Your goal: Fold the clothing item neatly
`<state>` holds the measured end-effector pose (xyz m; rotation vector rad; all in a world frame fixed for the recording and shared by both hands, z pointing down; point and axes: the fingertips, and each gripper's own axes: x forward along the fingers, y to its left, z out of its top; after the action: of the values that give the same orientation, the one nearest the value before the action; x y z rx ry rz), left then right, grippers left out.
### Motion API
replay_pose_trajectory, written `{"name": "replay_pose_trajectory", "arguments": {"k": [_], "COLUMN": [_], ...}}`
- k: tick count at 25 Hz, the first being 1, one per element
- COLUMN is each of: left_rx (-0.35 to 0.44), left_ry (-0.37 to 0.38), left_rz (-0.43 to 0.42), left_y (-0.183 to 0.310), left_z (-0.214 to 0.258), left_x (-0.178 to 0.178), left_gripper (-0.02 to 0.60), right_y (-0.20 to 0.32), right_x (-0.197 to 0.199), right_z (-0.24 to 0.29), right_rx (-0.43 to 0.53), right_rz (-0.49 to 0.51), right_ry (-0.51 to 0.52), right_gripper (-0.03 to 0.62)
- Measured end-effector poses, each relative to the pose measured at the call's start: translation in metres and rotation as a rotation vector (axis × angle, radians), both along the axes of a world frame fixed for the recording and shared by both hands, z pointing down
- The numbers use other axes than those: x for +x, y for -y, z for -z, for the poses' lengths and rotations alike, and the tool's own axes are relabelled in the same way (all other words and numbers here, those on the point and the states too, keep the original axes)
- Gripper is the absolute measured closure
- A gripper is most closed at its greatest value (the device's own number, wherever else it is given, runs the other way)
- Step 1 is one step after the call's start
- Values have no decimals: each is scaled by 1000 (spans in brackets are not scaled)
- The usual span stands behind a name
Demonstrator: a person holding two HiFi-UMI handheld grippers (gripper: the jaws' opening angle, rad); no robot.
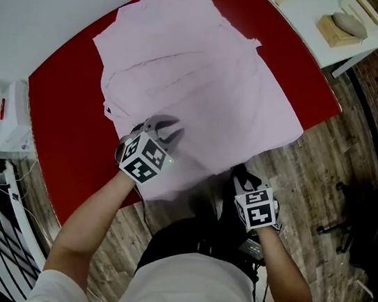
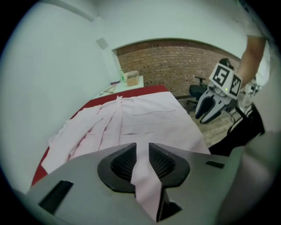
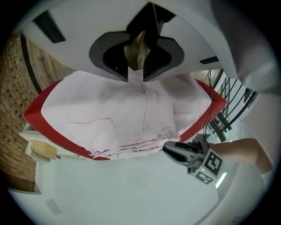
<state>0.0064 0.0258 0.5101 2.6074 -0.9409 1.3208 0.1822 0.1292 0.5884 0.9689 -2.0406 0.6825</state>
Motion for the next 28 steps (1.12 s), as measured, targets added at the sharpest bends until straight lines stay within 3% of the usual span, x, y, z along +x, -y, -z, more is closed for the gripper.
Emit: {"name": "replay_pose_trajectory", "arguments": {"k": [9, 20, 28], "left_rx": [-147, -150, -125], "left_ry": [-276, -362, -455], "left_rz": [393, 630, 976], "left_y": [-89, -135, -184], "left_z": [-11, -18, -29], "left_x": [-66, -94, -95], "left_gripper": [503, 503, 500], "right_y": [14, 38, 41], "right_x": [-22, -89, -148], "right_z": [30, 59, 57], "right_rx": [97, 199, 267], "right_rz": [113, 341, 639], "right_ry": [-9, -37, -58], "right_gripper": [507, 507, 508]}}
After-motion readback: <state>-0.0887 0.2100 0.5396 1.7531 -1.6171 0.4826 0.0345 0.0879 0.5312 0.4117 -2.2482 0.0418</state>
